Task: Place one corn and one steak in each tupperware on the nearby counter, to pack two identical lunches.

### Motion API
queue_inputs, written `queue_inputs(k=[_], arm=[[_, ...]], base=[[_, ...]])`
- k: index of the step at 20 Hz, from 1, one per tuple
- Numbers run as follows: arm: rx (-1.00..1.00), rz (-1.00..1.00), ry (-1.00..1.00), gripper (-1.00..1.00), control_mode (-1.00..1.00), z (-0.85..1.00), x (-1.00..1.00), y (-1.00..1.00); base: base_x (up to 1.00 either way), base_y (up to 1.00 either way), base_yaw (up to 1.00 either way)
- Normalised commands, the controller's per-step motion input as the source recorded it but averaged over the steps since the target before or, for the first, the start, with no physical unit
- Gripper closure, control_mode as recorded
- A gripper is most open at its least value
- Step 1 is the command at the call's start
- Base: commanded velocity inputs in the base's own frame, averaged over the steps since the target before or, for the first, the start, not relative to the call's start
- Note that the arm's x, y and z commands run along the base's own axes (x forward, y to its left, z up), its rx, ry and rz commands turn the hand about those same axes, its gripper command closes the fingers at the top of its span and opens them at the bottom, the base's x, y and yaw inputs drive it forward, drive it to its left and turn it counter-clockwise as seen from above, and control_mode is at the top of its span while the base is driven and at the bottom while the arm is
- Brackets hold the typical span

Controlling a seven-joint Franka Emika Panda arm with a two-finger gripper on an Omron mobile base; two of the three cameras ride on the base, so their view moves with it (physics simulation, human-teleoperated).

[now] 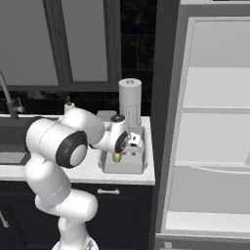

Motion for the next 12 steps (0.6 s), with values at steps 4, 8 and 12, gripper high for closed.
queue_inputs(k=[4, 8, 12], arm=[[0.00, 0.00, -0.01, -1.00, -1.00, -0.02, 0.06, -0.03], [0.00, 0.00, -0.12, -1.00, -1.00, 0.36, -0.13, 0.00], [-0.06, 0.00, -0.26, -1.00, -1.00, 0.84, -0.36, 0.05]], base=[[0.00, 0.00, 0.00], [0.00, 0.00, 0.00], [0.00, 0.00, 0.00]])
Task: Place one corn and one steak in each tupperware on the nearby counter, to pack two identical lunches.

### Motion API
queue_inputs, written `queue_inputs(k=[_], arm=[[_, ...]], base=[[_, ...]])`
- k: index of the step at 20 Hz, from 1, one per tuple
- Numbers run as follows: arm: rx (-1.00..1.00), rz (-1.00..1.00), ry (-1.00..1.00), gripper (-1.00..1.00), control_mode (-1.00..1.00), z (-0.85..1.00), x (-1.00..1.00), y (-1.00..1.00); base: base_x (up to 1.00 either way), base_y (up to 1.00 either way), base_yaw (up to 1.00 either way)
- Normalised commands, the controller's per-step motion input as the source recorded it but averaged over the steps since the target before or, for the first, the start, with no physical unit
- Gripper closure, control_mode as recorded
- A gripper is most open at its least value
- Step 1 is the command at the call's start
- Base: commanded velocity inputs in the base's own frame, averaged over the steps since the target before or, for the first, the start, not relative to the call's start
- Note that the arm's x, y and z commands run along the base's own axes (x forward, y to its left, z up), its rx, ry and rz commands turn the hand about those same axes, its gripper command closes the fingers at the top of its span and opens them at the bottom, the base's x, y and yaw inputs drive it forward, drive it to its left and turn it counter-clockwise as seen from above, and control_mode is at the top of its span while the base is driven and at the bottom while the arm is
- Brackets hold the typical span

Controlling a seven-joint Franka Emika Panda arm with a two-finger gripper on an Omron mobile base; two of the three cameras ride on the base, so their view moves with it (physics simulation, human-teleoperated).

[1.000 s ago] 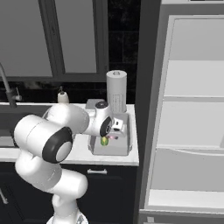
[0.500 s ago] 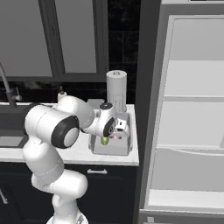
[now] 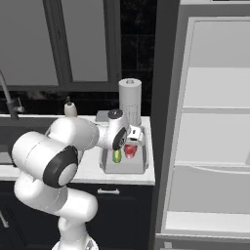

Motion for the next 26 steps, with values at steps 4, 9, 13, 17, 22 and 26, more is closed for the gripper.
queue_inputs(k=[4, 9, 13, 17, 22, 26], arm=[[-0.10, 0.00, -0.22, -1.00, -1.00, 0.75, -0.40, 0.19], [-0.15, 0.00, -0.20, -1.00, -1.00, 0.36, -0.75, 0.43], [-0.13, 0.01, -0.22, -1.00, -1.00, 0.23, -0.80, 0.54], [-0.15, 0.00, -0.24, -1.00, -1.00, 0.18, -0.84, 0.83], [-0.05, 0.00, -0.13, -1.00, -1.00, 0.12, -0.81, 0.77], [-0.02, 0.00, -0.10, -1.00, -1.00, -0.01, -1.00, 0.96]], base=[[0.00, 0.00, 0.00], [0.00, 0.00, 0.00], [0.00, 0.00, 0.00], [0.00, 0.00, 0.00], [0.00, 0.00, 0.00], [0.00, 0.00, 0.00]])
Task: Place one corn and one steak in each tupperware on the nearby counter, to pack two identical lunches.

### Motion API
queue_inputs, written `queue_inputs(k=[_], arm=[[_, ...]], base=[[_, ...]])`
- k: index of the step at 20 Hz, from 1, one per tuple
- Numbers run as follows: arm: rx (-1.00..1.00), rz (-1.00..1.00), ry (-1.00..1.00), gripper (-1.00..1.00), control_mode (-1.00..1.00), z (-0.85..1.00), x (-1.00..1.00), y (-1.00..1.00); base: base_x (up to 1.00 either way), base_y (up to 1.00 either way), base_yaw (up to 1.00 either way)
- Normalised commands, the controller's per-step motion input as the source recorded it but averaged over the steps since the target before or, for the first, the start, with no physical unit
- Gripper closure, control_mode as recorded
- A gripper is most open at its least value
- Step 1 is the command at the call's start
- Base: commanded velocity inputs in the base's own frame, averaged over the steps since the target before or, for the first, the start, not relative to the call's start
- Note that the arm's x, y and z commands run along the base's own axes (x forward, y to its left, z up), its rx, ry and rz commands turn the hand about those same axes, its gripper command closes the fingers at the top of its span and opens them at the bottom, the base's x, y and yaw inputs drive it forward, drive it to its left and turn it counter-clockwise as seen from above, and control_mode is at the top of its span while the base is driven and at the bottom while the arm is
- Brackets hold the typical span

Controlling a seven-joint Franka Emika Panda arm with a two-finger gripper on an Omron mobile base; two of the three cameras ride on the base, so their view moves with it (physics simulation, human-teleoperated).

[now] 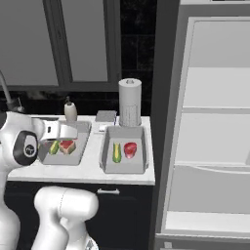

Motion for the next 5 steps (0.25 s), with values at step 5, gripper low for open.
queue_inputs(k=[5], arm=[[0.00, 0.01, -0.06, -1.00, -1.00, 0.00, -0.81, 0.73]], base=[[0.00, 0.00, 0.00]])
